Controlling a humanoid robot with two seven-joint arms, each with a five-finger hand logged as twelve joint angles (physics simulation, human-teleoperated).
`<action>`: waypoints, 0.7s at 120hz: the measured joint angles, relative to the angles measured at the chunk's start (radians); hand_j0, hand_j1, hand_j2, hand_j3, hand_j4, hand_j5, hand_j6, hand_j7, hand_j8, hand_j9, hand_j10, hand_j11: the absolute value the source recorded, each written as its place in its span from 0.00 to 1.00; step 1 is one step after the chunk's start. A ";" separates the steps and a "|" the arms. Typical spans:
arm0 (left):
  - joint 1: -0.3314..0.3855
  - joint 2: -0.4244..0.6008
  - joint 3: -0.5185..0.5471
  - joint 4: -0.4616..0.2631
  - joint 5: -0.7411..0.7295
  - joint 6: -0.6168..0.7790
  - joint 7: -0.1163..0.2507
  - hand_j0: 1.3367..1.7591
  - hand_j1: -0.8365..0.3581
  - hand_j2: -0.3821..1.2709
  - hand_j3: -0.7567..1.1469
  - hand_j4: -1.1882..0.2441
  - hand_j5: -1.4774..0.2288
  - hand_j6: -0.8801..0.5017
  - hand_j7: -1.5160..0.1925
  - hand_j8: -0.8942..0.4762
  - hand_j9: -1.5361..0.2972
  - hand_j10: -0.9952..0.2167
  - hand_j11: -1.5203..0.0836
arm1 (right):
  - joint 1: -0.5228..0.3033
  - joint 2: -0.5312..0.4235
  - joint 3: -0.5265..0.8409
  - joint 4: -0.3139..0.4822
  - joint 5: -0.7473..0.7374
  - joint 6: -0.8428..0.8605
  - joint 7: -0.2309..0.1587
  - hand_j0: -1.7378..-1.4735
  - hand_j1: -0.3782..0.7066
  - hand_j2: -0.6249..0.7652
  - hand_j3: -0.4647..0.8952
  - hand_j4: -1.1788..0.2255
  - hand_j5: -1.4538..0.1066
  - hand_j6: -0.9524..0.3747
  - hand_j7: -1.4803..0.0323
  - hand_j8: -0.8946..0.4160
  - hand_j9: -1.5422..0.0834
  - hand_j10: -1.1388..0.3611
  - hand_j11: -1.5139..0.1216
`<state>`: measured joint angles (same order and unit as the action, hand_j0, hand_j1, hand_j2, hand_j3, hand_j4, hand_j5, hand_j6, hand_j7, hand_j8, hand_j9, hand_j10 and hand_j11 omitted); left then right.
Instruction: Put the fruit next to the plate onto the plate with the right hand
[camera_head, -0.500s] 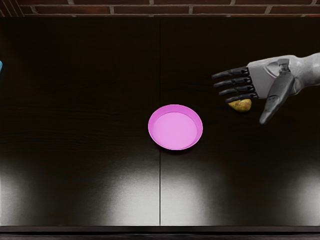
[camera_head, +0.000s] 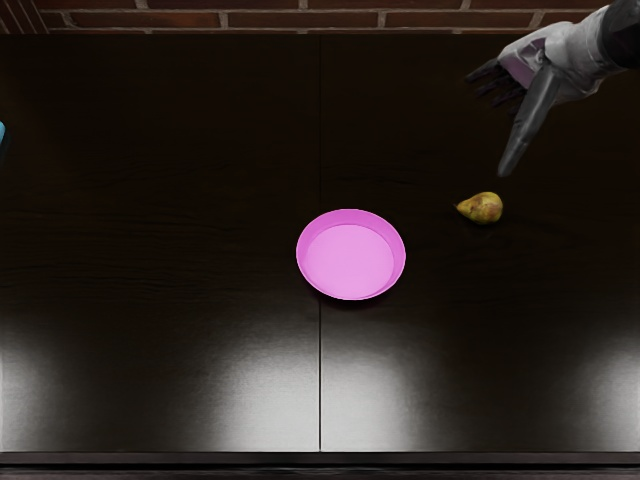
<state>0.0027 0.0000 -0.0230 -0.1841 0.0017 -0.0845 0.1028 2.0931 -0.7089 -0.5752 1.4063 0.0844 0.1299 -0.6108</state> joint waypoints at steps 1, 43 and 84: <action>0.000 0.000 0.000 0.000 0.000 0.000 0.000 0.76 0.99 0.23 0.40 0.83 0.87 0.64 0.89 0.65 0.84 0.82 0.95 | 0.005 0.010 -0.013 0.000 -0.007 -0.019 0.000 0.30 0.05 0.45 0.34 0.82 0.91 0.70 0.96 0.67 0.93 0.75 0.91; 0.000 0.000 0.000 0.000 0.000 0.000 0.000 0.76 0.99 0.23 0.40 0.83 0.87 0.64 0.89 0.65 0.84 0.82 0.95 | -0.292 0.285 -0.118 -0.121 -0.357 -0.399 0.000 0.30 0.07 0.44 0.34 0.81 0.90 0.69 0.95 0.65 0.92 0.73 0.90; 0.000 0.000 0.000 0.000 0.000 0.000 0.000 0.76 0.99 0.23 0.40 0.83 0.87 0.64 0.89 0.65 0.84 0.82 0.95 | -0.551 0.475 -0.025 -0.389 -0.467 -0.424 0.000 0.30 0.13 0.44 0.34 0.77 0.86 0.65 0.90 0.61 0.88 0.70 0.85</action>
<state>0.0022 0.0000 -0.0230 -0.1841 0.0017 -0.0844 0.1028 1.5420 -0.2334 -0.6007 1.0175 -0.3826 -0.2940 -0.6109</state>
